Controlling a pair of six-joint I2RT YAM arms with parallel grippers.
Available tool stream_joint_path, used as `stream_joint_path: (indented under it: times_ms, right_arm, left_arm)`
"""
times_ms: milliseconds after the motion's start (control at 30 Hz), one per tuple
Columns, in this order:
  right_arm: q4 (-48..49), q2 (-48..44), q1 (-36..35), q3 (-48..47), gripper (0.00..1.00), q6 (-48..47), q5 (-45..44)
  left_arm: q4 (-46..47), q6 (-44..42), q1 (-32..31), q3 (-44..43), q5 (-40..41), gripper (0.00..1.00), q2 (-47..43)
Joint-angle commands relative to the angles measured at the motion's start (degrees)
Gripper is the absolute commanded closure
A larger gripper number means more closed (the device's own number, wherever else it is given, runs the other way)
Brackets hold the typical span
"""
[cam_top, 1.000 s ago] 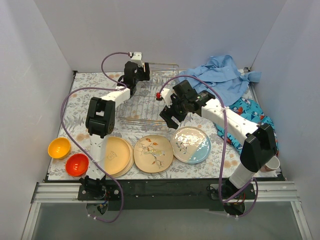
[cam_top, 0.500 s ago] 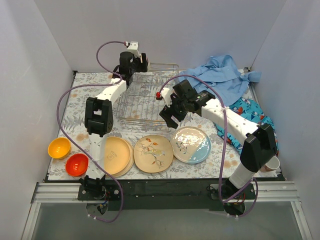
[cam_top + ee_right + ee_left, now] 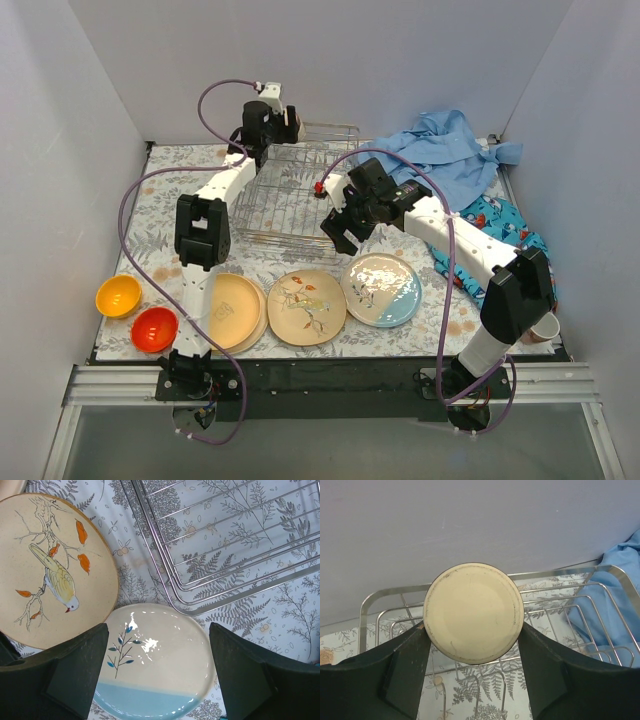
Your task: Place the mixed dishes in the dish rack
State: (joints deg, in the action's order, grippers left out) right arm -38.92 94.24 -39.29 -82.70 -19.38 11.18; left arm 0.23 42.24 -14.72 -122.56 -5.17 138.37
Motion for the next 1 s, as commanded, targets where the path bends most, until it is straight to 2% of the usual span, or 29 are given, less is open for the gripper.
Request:
stream_joint_path:
  times_ms: [0, 300, 633, 833, 967]
  right_arm:
    - [1.39, -0.81, 0.35, -0.01, 0.11, 0.83, 0.77]
    - [1.47, 0.51, 0.44, -0.97, 0.11, 1.01, 1.74]
    - [1.21, 0.95, 0.62, -1.68, 0.11, 1.27, 2.18]
    - [-2.21, 3.67, 0.44, -5.63, 0.11, -3.56, 8.41]
    - [-2.92, 6.04, -0.17, -7.92, 0.14, -10.13, 11.23]
  left_arm:
    - [2.47, 1.70, 0.31, 7.74, -0.89, 0.91, -8.52]
    - [1.79, 1.44, 0.39, 9.71, -0.81, 0.91, -11.01]
    - [-3.39, 1.36, 0.48, 4.00, -2.12, 0.92, -8.64]
    - [-5.41, 0.04, 0.39, 1.10, -1.86, 0.92, -8.11]
    - [-6.38, -0.75, 0.48, -0.48, -1.78, 0.92, -6.97]
